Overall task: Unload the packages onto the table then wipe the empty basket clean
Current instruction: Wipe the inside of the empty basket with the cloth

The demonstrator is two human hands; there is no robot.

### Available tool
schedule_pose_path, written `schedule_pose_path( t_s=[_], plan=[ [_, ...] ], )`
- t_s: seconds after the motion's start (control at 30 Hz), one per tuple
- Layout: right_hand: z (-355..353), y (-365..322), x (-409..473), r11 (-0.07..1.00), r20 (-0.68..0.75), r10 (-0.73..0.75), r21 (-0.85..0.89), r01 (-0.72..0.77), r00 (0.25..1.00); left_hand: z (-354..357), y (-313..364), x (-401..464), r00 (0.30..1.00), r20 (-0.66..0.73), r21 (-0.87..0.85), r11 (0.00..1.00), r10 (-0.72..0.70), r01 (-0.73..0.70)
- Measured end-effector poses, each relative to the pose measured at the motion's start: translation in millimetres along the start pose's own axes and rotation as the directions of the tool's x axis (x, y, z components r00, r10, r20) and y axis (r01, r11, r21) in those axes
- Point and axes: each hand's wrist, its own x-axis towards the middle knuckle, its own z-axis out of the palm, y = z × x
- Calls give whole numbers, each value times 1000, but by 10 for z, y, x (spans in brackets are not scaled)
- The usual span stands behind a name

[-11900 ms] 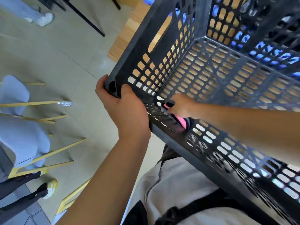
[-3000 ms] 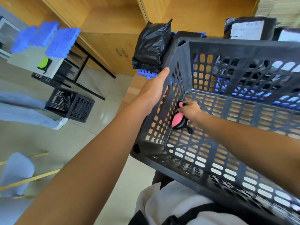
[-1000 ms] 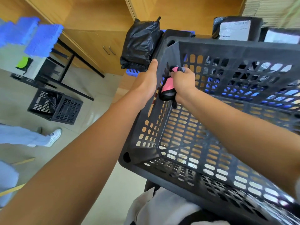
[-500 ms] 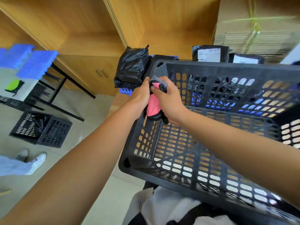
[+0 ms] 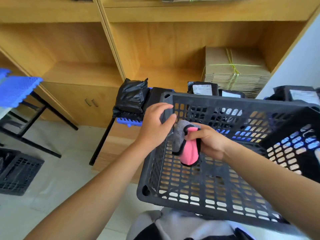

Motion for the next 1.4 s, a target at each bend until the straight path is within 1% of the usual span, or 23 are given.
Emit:
schedule_pose_path(
  t_s=[0.03, 0.1, 0.17, 0.2, 0.3, 0.37, 0.43, 0.47, 0.57, 0.63, 0.7, 0.77, 0.83, 0.9, 0.93, 1.0, 1.07, 1.13, 1.2, 1.27, 1.3, 1.33, 1.4],
  plan=[
    [33, -27, -35, 1000, 6, -13, 18, 13, 1000, -28, 47, -26, 994, 105, -29, 999, 40, -37],
    [120, -66, -103, 994, 10, -54, 100, 53, 998, -67, 92, -44, 939, 342, -103, 995, 34, 2],
    [197, -78, -151, 980, -7, -86, 179, 86, 996, -112, 118, -44, 880, 475, -73, 997, 21, 15],
    [227, -80, -168, 973, -27, -90, 209, 94, 996, -133, 127, -49, 866, 499, -53, 999, 24, 3],
    [282, -49, -199, 973, -142, -91, 200, 119, 986, -160, 140, -35, 876, 479, -13, 999, 44, -43],
    [297, 5, -212, 982, -312, -94, 125, 139, 945, -145, 126, -26, 915, 401, 24, 998, 45, -59],
    [321, 52, -233, 988, -516, -128, 4, 152, 847, -134, 87, 10, 957, 287, 64, 996, 49, -70],
    [333, 71, -244, 985, -587, -160, -48, 163, 793, -126, 64, 28, 967, 248, 77, 993, 64, -86],
    [392, 125, -291, 973, -691, -230, -141, 184, 686, -99, 46, -8, 973, 182, 35, 988, 144, -152],
    [475, 156, -324, 966, -739, -258, -176, 191, 622, -85, 83, -73, 964, 122, -26, 972, 237, -235],
    [539, 185, -322, 966, -788, -241, -139, 217, 567, -62, 130, -159, 932, 96, -44, 937, 348, -346],
    [598, 201, -301, 960, -828, -170, -15, 281, 535, -15, 155, -258, 896, 143, -43, 907, 420, -419],
    [630, 202, -271, 941, -853, -107, 79, 330, 512, 53, 145, -361, 867, 215, -34, 891, 449, -453],
    [645, 190, -230, 923, -869, -48, 150, 356, 492, 104, 126, -436, 859, 267, -46, 896, 437, -442],
    [658, 176, -216, 906, -870, -11, 199, 373, 492, 116, 116, -451, 856, 293, -52, 900, 427, -432],
    [626, 175, -189, 875, -832, 78, 321, 362, 549, 119, 93, -443, 835, 353, 21, 889, 421, -457],
    [557, 173, -211, 840, -723, 158, 456, 294, 672, 112, 51, -408, 821, 398, 119, 864, 409, -489],
    [513, 169, -287, 818, -626, 147, 513, 262, 766, 91, 32, -364, 831, 408, 139, 874, 378, -466],
    [459, 153, -375, 796, -503, 128, 566, 214, 855, 91, 4, -307, 845, 385, 173, 871, 371, -461],
    [430, 125, -382, 832, -414, 116, 538, 140, 903, 88, 11, -255, 835, 359, 222, 830, 418, -511],
    [409, 122, -342, 857, -384, 135, 508, 87, 914, 80, 31, -241, 816, 397, 231, 814, 421, -532],
    [374, 139, -257, 870, -374, 176, 493, 34, 910, 67, 60, -226, 790, 474, 227, 814, 388, -535],
    [265, 165, -48, 868, -397, 269, 494, -43, 877, 55, 96, -157, 705, 668, 200, 855, 238, -478]
  ],
)
